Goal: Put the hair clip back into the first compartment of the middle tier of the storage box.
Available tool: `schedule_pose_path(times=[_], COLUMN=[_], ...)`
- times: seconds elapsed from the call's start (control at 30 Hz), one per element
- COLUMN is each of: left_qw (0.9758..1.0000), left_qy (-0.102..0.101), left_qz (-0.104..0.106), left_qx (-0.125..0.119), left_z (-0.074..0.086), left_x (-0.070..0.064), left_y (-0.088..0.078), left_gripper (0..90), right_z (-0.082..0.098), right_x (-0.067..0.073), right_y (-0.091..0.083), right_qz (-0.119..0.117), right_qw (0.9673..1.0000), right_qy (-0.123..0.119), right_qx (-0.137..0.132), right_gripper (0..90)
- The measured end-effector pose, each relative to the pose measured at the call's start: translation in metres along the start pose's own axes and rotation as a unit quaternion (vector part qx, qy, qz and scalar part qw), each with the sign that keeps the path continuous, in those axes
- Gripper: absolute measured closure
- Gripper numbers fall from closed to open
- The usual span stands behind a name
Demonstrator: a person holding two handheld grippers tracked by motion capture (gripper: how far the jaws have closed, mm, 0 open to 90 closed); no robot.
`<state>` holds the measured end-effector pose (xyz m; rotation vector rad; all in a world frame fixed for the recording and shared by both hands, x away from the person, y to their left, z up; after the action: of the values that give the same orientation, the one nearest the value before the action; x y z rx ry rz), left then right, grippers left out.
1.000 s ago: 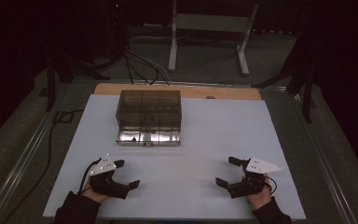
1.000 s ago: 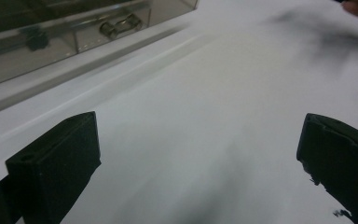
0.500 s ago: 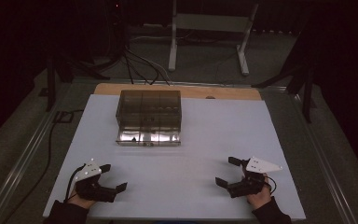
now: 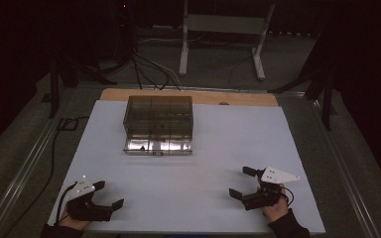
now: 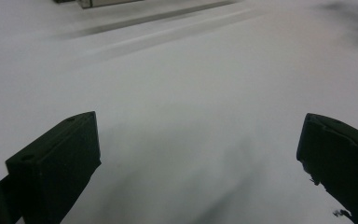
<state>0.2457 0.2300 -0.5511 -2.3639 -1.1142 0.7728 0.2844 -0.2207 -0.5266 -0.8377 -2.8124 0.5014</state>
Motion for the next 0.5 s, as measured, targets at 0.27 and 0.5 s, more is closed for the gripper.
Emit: schedule_pose_path(times=[0.27,0.5], left_qw=[0.9999,0.9999], left_qy=[-0.005,0.004], left_qz=[-0.013,-0.009], left_qx=[0.001,-0.002], left_z=[0.0052,0.0038], left_x=[0.0046,0.0022], left_y=[-0.0075,-0.0068], left_gripper=[0.6,0.6], right_z=[0.0003,0.0005], right_x=[0.0002,0.0005], right_y=[0.0006,0.001], right_qz=[0.001,0.0], right_qw=[1.0,1.0], right_qy=[-0.004,-0.005], right_qx=[0.004,0.005], right_gripper=[0.0,0.0])
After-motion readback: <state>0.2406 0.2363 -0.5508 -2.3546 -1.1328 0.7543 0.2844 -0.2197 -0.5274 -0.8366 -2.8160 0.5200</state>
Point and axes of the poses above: each handheld gripper's, and its own axes: y roughly forward along the jaws, z roughly out of its underside, x roughly to its left, the point moved 6 cm from there along y, roughly forward along the jaws, and after that the axes turned 8 degrees about -y, right-handed, at the moved point
